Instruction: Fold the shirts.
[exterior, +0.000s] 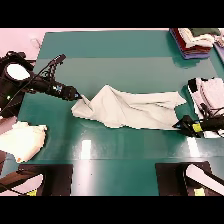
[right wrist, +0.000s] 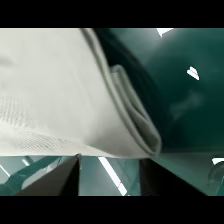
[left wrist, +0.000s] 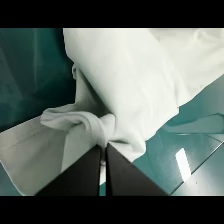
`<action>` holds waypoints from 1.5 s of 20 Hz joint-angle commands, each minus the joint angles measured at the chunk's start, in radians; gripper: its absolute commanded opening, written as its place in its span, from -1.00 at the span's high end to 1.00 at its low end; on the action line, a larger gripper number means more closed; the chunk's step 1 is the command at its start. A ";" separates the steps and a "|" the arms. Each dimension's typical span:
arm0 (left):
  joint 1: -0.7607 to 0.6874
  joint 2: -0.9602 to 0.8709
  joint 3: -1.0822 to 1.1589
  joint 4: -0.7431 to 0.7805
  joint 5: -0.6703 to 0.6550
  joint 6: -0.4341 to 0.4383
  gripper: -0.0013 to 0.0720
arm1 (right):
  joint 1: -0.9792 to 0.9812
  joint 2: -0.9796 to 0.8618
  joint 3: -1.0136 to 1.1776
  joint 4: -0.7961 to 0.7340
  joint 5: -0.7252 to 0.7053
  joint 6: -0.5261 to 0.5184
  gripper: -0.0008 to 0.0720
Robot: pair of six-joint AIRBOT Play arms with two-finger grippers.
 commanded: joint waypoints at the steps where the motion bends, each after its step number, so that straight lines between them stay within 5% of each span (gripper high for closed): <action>1: 0.000 0.001 0.002 0.000 0.002 -0.005 0.90 | 0.091 -0.032 0.023 -0.006 -0.092 0.012 0.52; 3: 0.000 0.008 0.008 0.000 0.004 -0.037 0.90 | 0.137 0.006 0.064 -0.005 -0.116 0.002 0.94; 7: 0.003 0.116 0.156 0.031 0.012 -0.083 0.90 | 0.202 0.195 0.283 -0.005 -0.098 0.001 0.94; 12: 0.003 0.298 0.607 0.140 0.061 -0.158 0.90 | 0.219 0.404 0.779 -0.018 -0.077 0.002 0.94; 19: 0.003 0.357 1.050 0.296 0.133 -0.255 0.90 | 0.057 0.393 1.329 -0.037 0.076 0.024 0.94; 24: 0.003 0.353 0.936 0.449 0.145 -0.327 0.90 | 0.003 0.234 1.567 -0.030 0.238 0.065 0.94; 30: 0.003 0.110 0.626 0.474 0.013 -0.359 0.90 | 0.281 0.012 1.255 -0.098 0.239 0.091 0.95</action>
